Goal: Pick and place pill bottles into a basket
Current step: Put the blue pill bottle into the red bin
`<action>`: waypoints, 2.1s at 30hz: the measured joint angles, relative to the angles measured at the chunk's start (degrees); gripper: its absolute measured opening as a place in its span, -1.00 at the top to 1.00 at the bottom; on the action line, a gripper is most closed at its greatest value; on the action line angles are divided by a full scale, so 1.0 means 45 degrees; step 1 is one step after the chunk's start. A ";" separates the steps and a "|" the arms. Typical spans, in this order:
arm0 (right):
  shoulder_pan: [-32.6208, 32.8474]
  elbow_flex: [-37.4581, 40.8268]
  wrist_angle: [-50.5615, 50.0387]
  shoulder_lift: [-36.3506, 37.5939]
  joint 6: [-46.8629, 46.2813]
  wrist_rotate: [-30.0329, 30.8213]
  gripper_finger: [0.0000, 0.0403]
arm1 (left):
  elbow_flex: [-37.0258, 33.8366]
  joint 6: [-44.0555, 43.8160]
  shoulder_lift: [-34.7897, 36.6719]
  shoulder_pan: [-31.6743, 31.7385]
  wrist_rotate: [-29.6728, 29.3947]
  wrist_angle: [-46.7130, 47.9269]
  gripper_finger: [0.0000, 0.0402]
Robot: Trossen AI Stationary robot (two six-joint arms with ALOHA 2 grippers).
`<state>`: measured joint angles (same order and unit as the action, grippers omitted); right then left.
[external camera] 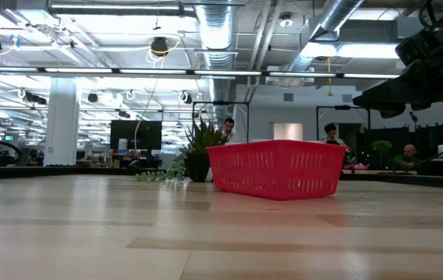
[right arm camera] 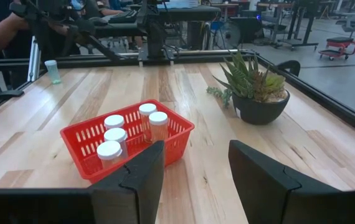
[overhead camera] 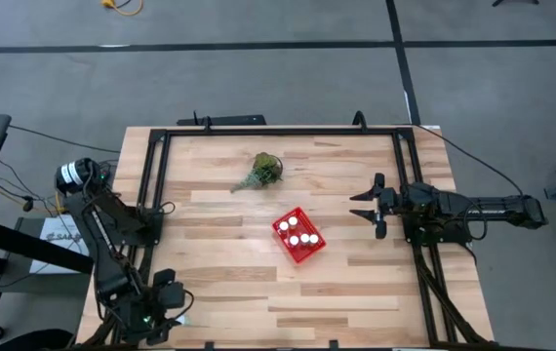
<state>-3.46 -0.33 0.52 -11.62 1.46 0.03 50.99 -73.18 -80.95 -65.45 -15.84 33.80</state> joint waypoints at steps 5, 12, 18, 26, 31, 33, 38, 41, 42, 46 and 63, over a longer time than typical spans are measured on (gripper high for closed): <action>-0.0002 0.0000 -0.0001 -0.0004 0.0001 0.0000 0.14 | 0.0106 -0.0034 -0.0966 0.0005 0.0572 0.0003 -0.23; -0.0001 -0.0002 -0.0001 0.0000 0.0001 0.0000 0.14 | 0.1239 0.0222 -0.1984 0.0015 0.0858 0.1019 -0.23; -0.0005 -0.0001 -0.0001 -0.0002 0.0000 0.0000 0.14 | 0.1670 0.0227 -0.2521 0.0027 0.0821 0.1720 -0.23; 0.0000 0.0002 0.0003 -0.0004 -0.0001 0.0000 0.14 | 0.1670 0.0472 -0.2866 0.0185 0.0998 0.1672 -0.23; -0.0005 -0.0002 -0.0001 0.0000 -0.0001 0.0000 0.14 | 0.1670 0.0979 -0.2866 0.0349 0.0788 0.1606 -0.21; 0.0000 -0.0002 0.0004 0.0000 0.0003 0.0000 0.14 | 0.1670 0.1221 -0.2866 0.0454 0.0789 0.1590 -0.15; 0.0000 0.0002 0.0000 0.0000 -0.0001 0.0000 0.14 | 0.1665 0.1834 -0.2866 0.0686 0.0788 0.1462 0.15; 0.0000 -0.0002 0.0000 0.0000 0.0002 0.0000 0.14 | 0.1660 0.2090 -0.2866 0.0857 0.0780 0.1467 0.36; -0.0004 0.0001 -0.0001 0.0000 -0.0001 0.0000 0.14 | 0.1660 0.2178 -0.2866 0.0910 0.0778 0.1467 0.43; 0.0000 -0.0002 -0.0001 0.0000 0.0000 0.0000 0.14 | 0.1660 0.2641 -0.2861 0.1210 0.0823 0.1462 0.54; -0.0004 -0.0002 0.0002 0.0000 0.0000 0.0000 0.14 | 0.1975 0.8058 -0.2856 0.5127 0.0174 0.1203 0.53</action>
<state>-3.48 -0.34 0.53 -11.62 1.46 0.03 59.87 -36.92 -93.80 -42.38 -15.06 39.22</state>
